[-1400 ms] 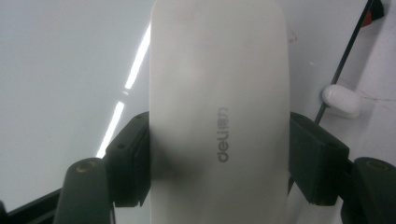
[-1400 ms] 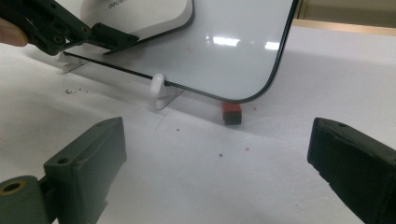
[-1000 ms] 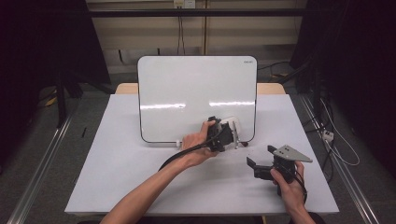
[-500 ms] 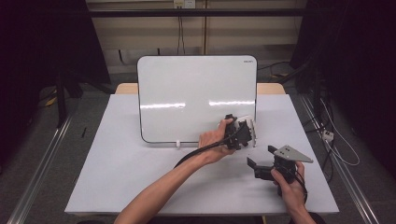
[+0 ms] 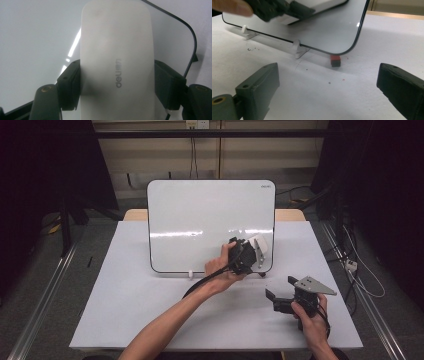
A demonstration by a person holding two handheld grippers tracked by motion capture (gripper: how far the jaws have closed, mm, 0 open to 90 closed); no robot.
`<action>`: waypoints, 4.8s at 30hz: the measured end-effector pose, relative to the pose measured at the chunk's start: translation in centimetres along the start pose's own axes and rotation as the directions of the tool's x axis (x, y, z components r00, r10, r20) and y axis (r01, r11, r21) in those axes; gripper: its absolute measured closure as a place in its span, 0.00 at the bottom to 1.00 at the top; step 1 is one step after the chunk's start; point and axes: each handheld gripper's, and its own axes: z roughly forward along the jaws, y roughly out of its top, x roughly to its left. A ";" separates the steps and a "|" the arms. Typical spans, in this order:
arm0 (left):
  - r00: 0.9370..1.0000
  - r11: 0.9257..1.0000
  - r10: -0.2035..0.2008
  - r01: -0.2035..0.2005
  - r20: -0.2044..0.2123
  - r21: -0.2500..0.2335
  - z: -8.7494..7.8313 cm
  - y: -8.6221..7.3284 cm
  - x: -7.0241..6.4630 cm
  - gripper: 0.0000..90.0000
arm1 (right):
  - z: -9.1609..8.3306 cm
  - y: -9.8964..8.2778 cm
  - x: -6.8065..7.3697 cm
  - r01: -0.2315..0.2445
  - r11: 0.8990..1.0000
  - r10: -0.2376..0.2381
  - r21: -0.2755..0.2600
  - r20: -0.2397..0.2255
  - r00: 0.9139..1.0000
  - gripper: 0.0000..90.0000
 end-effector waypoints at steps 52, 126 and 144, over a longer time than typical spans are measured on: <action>0.923 0.929 -0.368 0.362 -0.115 -0.071 -11.8 -13.2 8.9 0.35 | 0.6 0.1 0.1 -0.019 1.000 0.019 0.001 -0.016 1.000 0.05; 0.811 0.810 -0.585 0.584 -0.004 -0.045 -17.0 -20.3 7.2 0.06 | 0.5 0.1 0.3 -0.009 1.000 0.009 0.006 0.005 1.000 0.05; 0.784 0.787 -0.617 0.616 -0.070 -0.043 -19.1 -23.5 5.8 0.06 | 0.5 0.1 0.4 -0.003 1.000 0.003 0.009 0.006 1.000 0.05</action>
